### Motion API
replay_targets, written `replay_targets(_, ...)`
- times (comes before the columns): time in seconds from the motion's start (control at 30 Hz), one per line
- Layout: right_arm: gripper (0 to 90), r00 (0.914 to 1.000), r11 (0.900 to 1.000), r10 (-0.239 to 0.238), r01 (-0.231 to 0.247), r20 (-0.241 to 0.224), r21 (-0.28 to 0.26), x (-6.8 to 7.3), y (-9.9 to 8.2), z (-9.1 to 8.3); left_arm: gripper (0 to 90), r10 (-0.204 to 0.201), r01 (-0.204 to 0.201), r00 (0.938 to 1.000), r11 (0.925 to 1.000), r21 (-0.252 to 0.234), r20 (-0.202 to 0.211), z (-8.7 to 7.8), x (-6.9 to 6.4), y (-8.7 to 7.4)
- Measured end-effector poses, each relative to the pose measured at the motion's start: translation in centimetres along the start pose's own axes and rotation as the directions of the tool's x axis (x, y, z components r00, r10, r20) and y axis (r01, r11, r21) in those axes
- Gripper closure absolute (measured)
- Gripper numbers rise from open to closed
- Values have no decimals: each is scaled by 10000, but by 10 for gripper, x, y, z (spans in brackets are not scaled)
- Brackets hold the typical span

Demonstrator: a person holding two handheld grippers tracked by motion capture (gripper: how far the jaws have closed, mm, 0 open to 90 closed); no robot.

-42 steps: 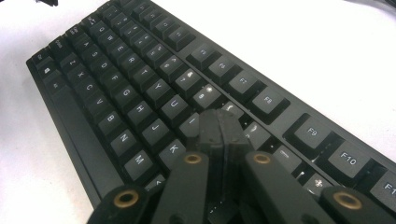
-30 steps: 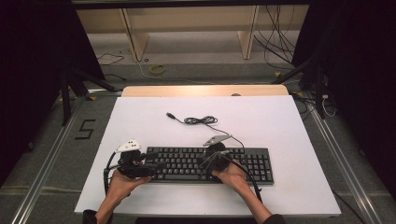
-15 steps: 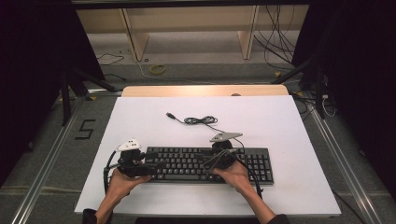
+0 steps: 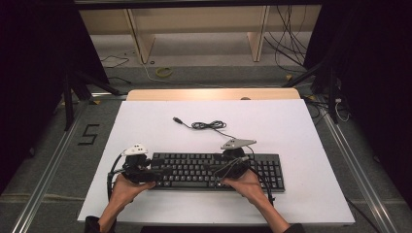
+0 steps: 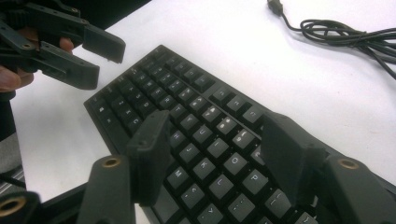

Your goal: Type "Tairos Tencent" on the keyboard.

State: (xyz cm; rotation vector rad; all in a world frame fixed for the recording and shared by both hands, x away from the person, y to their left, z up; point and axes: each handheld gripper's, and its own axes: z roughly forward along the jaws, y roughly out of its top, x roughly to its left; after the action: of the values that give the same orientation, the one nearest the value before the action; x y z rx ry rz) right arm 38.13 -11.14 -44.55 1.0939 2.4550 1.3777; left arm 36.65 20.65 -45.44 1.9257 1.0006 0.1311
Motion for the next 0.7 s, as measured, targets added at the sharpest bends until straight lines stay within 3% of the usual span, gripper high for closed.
replay_targets(0.3, 393, 10000, 9996, -77, 78, 21, -274, 1, -3, -8, 444, 214, -214, 9998, 9991, 368, 0, 3, 0, 3)
replay_targets(0.7, 367, 10000, 9991, -88, 88, 4, -406, 2, -8, -17, 594, 453, -444, 9989, 9953, 862, -84, 9, 1, 5)
